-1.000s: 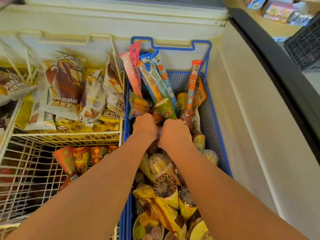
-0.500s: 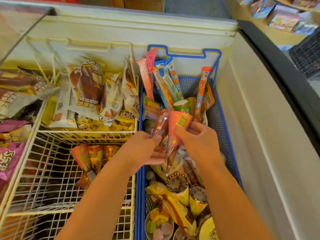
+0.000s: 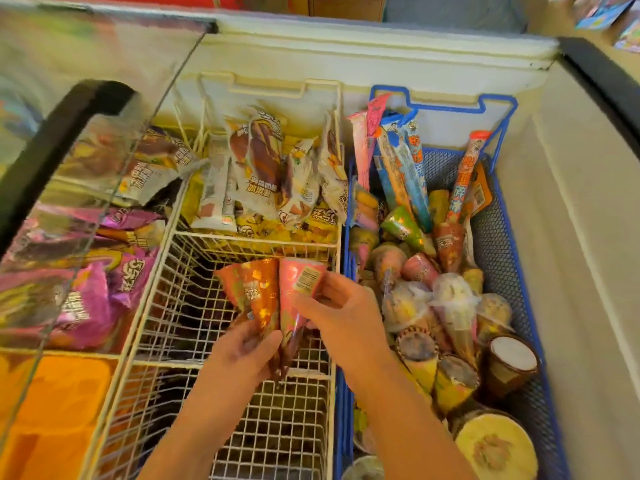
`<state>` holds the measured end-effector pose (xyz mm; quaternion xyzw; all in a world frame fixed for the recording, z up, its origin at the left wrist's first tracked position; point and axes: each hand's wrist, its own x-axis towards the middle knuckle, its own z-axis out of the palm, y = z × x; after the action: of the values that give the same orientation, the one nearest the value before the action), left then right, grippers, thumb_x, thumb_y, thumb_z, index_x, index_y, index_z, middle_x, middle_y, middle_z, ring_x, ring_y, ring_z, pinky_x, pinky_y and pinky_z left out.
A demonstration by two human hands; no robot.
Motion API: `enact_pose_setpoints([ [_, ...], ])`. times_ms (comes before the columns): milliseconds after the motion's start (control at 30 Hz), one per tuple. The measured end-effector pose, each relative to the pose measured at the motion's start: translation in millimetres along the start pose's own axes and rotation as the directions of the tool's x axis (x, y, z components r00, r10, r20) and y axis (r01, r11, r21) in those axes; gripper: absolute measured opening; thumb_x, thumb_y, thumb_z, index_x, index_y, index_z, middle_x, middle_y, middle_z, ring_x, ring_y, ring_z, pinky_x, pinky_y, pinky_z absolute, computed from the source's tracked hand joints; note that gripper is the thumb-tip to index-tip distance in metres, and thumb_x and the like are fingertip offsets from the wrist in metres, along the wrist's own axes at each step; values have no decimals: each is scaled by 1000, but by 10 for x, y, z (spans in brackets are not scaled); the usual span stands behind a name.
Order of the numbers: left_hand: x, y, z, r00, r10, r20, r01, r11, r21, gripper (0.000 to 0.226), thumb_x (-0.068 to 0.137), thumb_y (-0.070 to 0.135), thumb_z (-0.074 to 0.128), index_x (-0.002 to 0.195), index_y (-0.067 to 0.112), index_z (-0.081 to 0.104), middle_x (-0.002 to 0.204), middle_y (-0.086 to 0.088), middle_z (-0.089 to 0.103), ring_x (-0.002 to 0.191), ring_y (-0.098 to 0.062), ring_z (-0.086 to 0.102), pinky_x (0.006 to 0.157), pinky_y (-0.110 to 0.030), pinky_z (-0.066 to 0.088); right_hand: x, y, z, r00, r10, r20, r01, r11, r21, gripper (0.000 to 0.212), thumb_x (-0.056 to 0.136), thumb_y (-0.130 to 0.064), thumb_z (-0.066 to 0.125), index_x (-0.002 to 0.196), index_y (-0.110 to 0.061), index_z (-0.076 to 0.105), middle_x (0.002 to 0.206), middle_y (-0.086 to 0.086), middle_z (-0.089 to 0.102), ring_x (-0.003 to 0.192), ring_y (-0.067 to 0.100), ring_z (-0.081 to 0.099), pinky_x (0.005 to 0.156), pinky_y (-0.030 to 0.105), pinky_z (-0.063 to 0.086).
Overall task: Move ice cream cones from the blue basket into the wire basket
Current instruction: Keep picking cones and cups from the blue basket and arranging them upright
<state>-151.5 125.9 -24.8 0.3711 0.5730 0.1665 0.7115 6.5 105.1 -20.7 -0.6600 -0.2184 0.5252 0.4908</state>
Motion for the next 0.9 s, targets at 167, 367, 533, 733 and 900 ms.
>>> enact_pose_setpoints([
  [167,108,40,-300,969,136,-204,-78,960,267,14,90,22,68,100,25,77,93,8,80,89,-5,74,87,-30,53,169,95,411,1000,17,13,-14,986,-166,37,81,-23,76,117,-21,66,107,-7,72,96,7,68,87,36,58],
  [367,417,78,-188,968,96,-232,-42,973,228,7,86,18,74,90,22,78,86,0,80,84,-16,76,73,-31,61,437,154,365,997,-16,-69,-7,947,-321,35,83,-26,73,117,-22,64,98,-12,68,88,0,63,68,11,45],
  [533,681,-54,-121,963,11,-271,110,898,427,9,82,20,78,87,13,77,79,-3,77,69,-12,75,67,-26,61,487,289,422,988,-3,-153,-73,872,-484,53,83,-26,73,131,-19,50,116,-2,64,108,17,63,79,23,54],
  [733,891,-60,-94,943,-130,-308,291,772,565,15,77,14,79,68,7,69,70,-9,74,58,-14,72,40,-15,49,522,375,564,973,68,-219,-196,741,-642,53,86,-20,67,133,-15,43,134,9,47,120,27,54,96,34,48],
  [900,934,-74,-68,953,-138,-269,301,512,805,18,72,17,79,66,13,63,62,4,61,56,-10,55,39,-17,38,452,366,617,978,57,-202,-184,697,-693,49,92,-24,63,135,-13,42,142,6,35,124,25,52,100,32,45],
])
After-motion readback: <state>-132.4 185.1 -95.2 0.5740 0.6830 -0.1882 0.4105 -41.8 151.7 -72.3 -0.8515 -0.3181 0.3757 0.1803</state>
